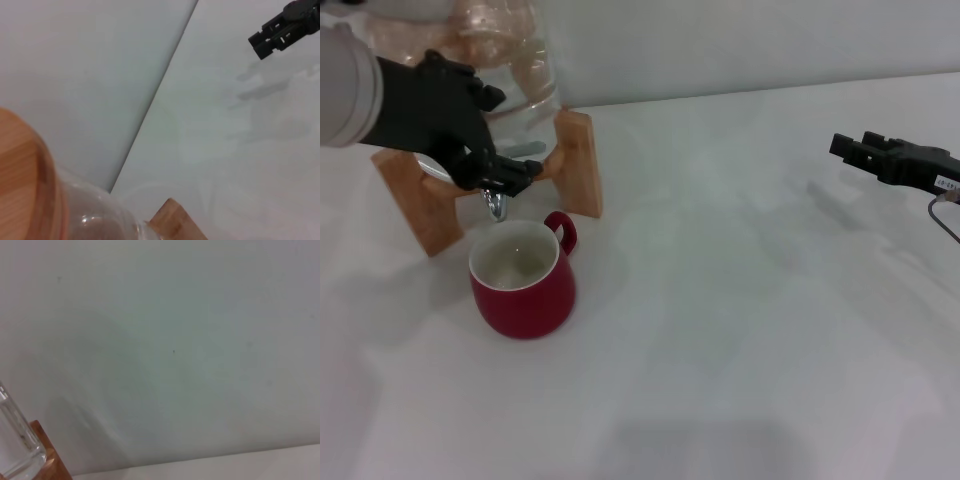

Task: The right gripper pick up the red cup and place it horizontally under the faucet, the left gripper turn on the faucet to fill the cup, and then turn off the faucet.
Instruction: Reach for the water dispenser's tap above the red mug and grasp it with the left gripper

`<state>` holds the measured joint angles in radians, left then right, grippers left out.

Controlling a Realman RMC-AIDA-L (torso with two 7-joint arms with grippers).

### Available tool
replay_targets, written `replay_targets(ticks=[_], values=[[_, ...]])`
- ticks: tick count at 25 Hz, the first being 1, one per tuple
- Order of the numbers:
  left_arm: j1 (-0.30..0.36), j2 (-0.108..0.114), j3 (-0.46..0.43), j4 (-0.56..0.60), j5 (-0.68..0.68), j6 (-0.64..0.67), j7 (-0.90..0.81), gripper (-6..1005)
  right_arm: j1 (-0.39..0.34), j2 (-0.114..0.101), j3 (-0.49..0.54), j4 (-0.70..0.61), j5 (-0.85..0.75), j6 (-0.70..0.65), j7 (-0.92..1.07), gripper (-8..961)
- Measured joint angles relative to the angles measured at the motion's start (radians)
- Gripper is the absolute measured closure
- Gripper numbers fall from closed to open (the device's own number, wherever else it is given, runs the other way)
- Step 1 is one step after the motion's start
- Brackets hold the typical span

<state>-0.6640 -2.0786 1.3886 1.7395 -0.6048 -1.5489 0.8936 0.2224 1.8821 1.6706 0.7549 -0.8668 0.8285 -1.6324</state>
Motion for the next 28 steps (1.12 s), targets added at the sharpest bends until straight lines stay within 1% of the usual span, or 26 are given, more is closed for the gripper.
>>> replay_targets(ticks=[6,14,21,23,28], values=[[-0.009,-0.001,0.030,-0.041,0.003,0.037,0.005,200,0.000,0.000,0.001,-0.002,0.000,0.001,0.000,358],[-0.028,-0.002,0.035,-0.110,0.001,0.061,0.016,199,0.000,0.000,0.005,-0.015,0.000,0.001,0.000,358],[-0.032,-0.002,0.047,-0.146,0.000,0.086,0.030,199,0.000,0.003,0.010,-0.017,-0.003,0.002,0.000,358],[-0.041,-0.001,0.050,-0.175,-0.002,0.099,0.034,199,0.000,0.003,0.011,-0.017,-0.004,0.002,0.000,358],[-0.051,-0.001,0.051,-0.197,-0.002,0.116,0.040,199,-0.001,0.003,0.011,-0.023,-0.005,0.002,0.000,358]])
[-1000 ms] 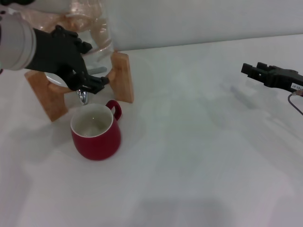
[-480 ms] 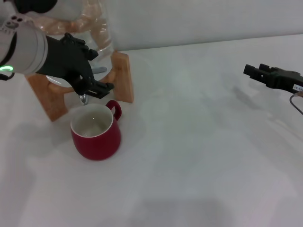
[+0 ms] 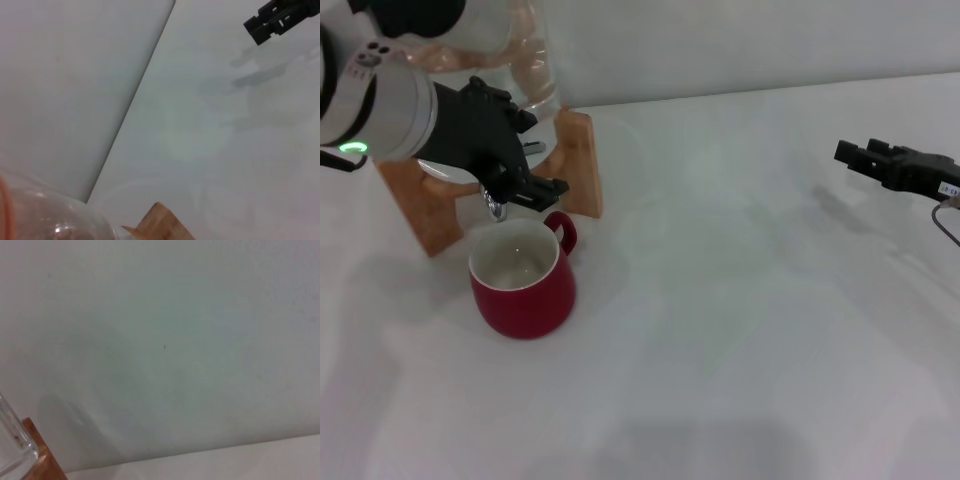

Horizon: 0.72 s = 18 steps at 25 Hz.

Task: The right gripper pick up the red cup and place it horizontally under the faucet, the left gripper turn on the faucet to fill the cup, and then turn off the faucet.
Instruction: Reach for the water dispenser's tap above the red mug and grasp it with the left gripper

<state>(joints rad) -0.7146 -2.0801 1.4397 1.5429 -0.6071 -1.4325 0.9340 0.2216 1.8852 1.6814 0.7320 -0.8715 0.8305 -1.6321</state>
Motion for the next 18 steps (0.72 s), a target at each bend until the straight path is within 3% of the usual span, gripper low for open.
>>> replay_targets(ticks=[18], values=[[-0.024,0.000,0.005,-0.082,-0.014,0.045,0.022,199,0.002,0.000,0.001,-0.019,0.005,0.004,-0.001,358]])
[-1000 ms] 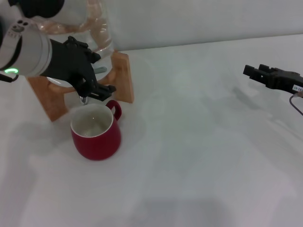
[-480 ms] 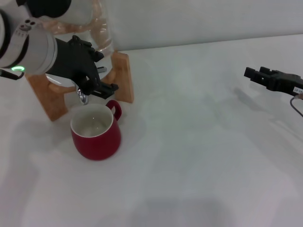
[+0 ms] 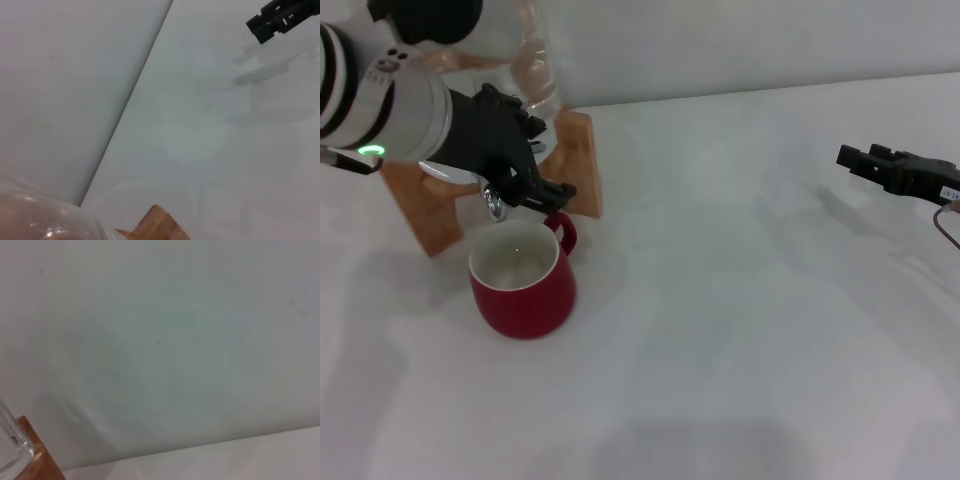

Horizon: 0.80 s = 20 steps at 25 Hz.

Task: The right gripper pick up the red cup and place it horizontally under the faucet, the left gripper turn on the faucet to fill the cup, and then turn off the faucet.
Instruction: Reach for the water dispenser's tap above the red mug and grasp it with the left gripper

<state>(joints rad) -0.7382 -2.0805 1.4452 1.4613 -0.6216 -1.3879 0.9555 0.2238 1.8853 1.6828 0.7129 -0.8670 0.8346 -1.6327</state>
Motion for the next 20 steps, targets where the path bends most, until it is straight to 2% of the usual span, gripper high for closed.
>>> replay_targets(ticks=[20], values=[[0.000,-0.001,0.000,-0.003,-0.020,-0.031,0.003,199,-0.003,-0.001,0.000,0.000,0.000,0.005,0.001,358]])
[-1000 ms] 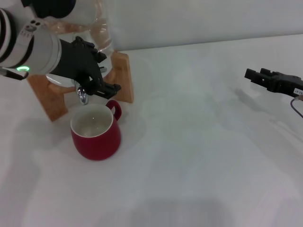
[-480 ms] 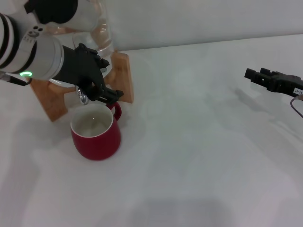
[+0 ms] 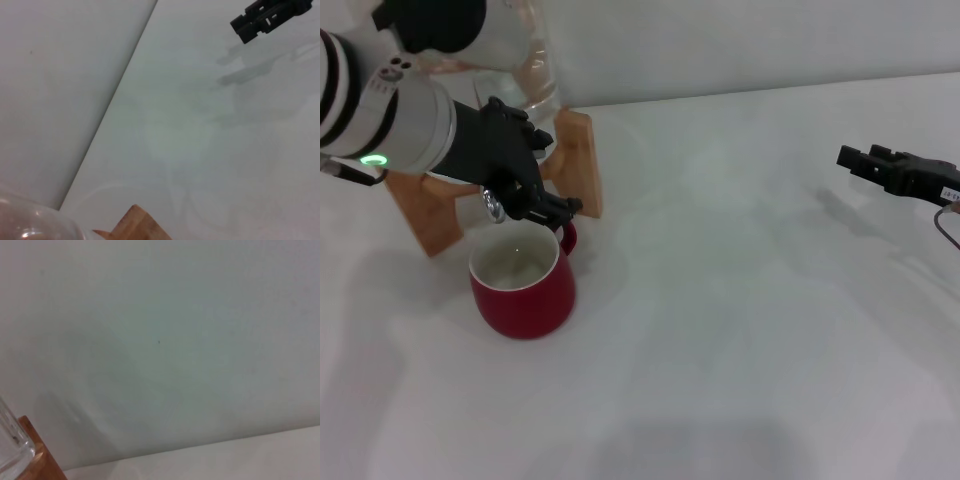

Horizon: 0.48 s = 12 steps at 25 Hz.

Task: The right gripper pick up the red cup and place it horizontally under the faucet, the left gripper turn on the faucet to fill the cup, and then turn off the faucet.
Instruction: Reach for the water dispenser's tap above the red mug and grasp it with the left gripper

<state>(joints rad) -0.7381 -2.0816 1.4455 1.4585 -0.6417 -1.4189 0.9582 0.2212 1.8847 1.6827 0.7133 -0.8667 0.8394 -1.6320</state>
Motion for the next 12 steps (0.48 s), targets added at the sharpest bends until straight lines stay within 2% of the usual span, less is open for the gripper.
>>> replay_targets(ticks=[12], values=[[0.017,0.000,0.001,0.072,-0.005,-0.051,-0.011,199,0.001,-0.003,0.000,-0.001,-0.001,0.009,0.001,358]])
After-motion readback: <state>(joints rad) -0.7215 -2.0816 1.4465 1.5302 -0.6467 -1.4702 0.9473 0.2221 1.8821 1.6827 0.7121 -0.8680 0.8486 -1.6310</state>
